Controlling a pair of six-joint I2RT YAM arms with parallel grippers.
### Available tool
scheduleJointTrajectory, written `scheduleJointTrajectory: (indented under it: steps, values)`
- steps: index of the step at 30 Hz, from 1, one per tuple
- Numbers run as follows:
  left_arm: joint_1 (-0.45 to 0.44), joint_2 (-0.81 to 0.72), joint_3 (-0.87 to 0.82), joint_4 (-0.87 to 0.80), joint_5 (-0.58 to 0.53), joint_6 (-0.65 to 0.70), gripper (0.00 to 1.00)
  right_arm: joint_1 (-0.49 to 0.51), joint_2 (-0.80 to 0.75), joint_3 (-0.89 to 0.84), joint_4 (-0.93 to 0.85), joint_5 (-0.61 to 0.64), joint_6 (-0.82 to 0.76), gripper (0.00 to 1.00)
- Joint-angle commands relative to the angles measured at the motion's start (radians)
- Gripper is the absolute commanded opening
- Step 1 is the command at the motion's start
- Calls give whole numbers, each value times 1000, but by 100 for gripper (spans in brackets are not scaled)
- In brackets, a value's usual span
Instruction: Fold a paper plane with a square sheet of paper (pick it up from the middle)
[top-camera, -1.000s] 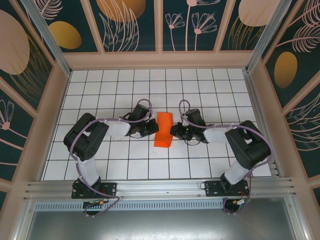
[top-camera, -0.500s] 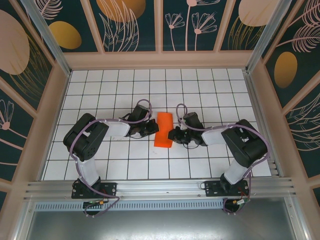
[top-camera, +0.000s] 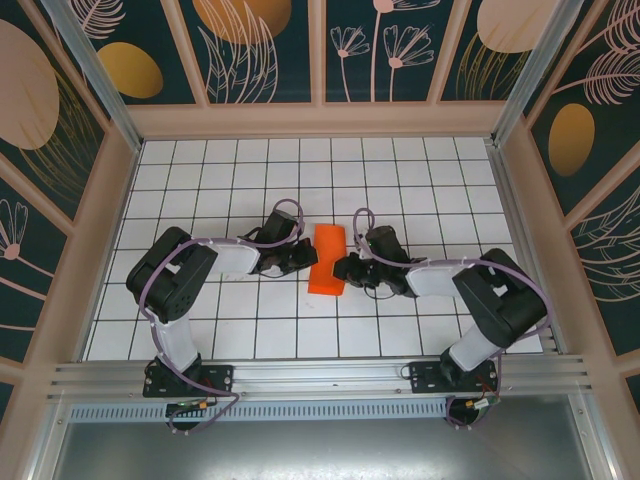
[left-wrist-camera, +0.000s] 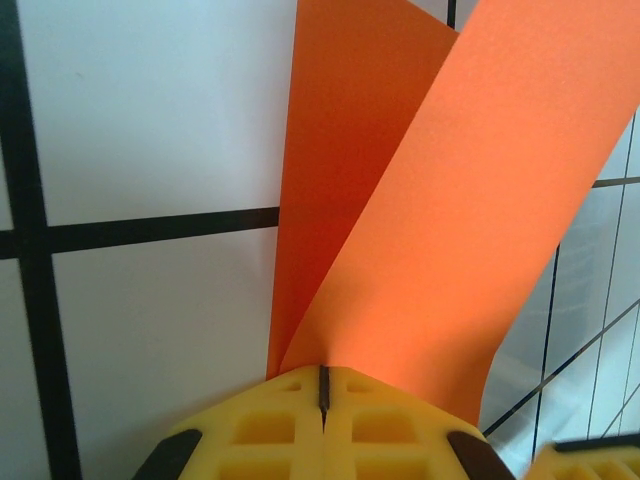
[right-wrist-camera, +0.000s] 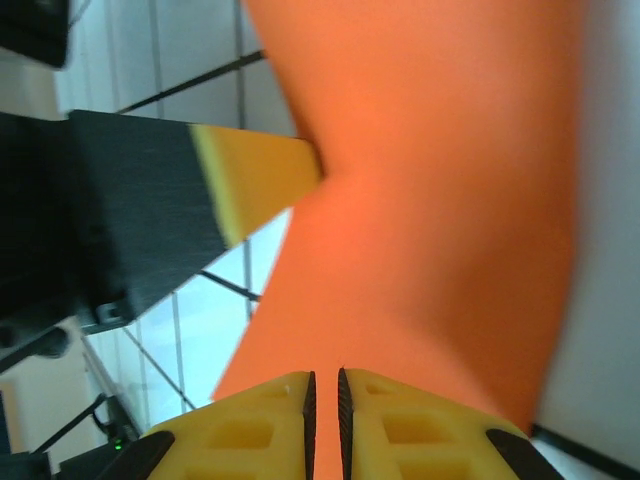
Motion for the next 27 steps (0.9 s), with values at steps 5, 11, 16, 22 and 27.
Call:
scheduleJointTrajectory:
  steps: [5,11,16,22,27]
  values:
    - [-5,29,-39,-110,-58,21,0,38,42,-17,27,34,39,18]
    - [-5,31,-42,-108,-58,22,0,43,82,-83,53,51,44,19]
    - [-5,30,-47,-108,-61,23,0,46,54,-73,50,35,48,20]
    - [-5,32,-48,-107,-61,21,0,52,-38,-72,55,21,45,20]
    - [-5,36,-40,-109,-60,23,0,58,-1,-118,94,-1,58,20]
